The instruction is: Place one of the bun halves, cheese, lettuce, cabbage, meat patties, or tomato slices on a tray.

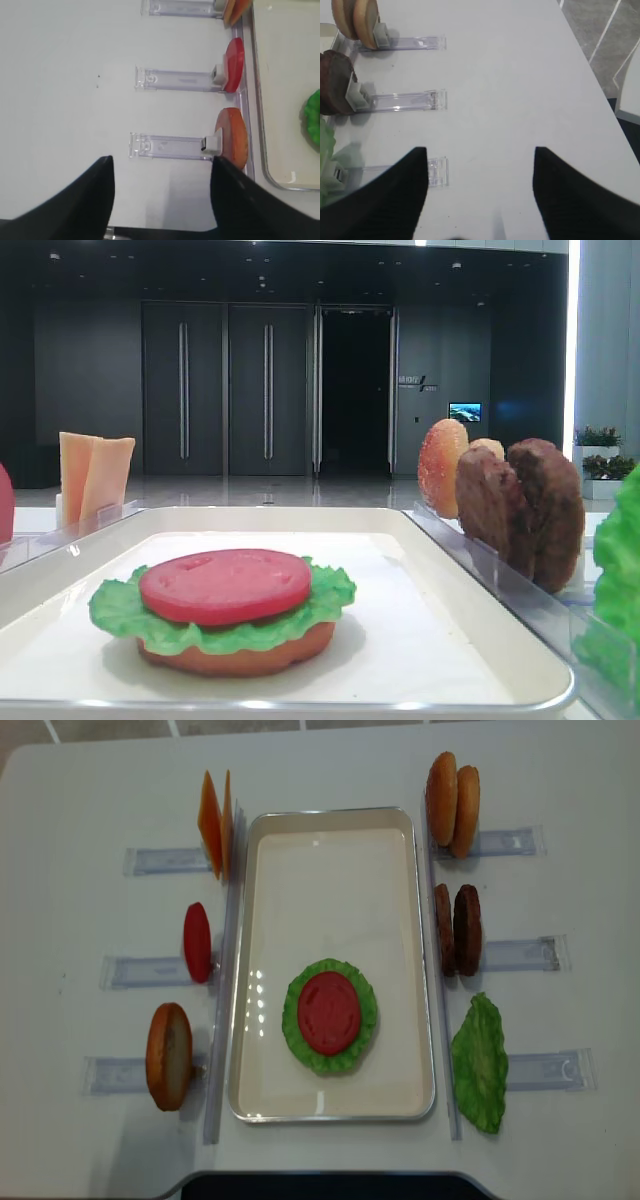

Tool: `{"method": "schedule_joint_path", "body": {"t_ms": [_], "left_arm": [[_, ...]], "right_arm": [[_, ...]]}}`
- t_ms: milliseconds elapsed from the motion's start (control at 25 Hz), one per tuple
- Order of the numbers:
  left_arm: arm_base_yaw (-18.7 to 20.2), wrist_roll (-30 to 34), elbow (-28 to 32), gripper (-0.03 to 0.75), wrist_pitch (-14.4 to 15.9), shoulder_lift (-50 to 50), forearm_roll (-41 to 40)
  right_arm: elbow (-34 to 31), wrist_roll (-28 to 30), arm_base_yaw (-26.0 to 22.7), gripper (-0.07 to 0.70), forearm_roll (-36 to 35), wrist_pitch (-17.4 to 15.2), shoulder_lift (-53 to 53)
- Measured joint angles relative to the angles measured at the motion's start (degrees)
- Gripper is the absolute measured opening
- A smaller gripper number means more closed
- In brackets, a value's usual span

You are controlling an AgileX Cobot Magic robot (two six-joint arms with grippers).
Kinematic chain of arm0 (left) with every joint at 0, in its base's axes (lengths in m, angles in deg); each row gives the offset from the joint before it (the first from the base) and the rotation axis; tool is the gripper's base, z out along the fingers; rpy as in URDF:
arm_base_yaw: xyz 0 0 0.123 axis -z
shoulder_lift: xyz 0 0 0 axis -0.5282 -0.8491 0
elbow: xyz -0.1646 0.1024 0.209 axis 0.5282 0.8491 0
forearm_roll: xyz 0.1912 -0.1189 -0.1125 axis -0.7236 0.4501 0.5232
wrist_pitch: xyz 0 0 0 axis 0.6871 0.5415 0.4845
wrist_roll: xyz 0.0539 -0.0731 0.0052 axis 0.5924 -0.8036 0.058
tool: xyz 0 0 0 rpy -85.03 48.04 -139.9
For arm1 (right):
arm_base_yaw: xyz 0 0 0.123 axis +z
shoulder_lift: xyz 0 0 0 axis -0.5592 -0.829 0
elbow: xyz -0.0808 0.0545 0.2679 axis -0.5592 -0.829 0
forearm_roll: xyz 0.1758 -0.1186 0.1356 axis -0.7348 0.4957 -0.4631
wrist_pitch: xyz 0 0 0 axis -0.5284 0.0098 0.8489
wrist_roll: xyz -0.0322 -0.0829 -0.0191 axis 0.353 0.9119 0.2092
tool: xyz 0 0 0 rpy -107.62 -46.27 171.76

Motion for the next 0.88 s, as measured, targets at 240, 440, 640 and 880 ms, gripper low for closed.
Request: {"method": "schedule_joint_path", "body": {"t_ms": [240,440,640,880], "left_arm": [[0.0,0.63,0.0,0.463,0.54,6.21,0.0],[0.0,0.95,0.0,0.463,0.54,10.59,-0.69],[0.0,2.06,1.65,0.463,0.54,14.65,-1.27],[0.0,2.79,9.72,0.463,-1.76,18.44,-1.54]], "right_arm": [[0.0,0.0,0.0,0.461,0.0,0.0,0.0],[0.0,0.0,0.0,0.461,0.0,0.0,0.0],[0.0,0.0,0.0,0.461,0.0,0.0,0.0],[0.0,0.0,0.0,0.461,0.0,0.0,0.0]]}}
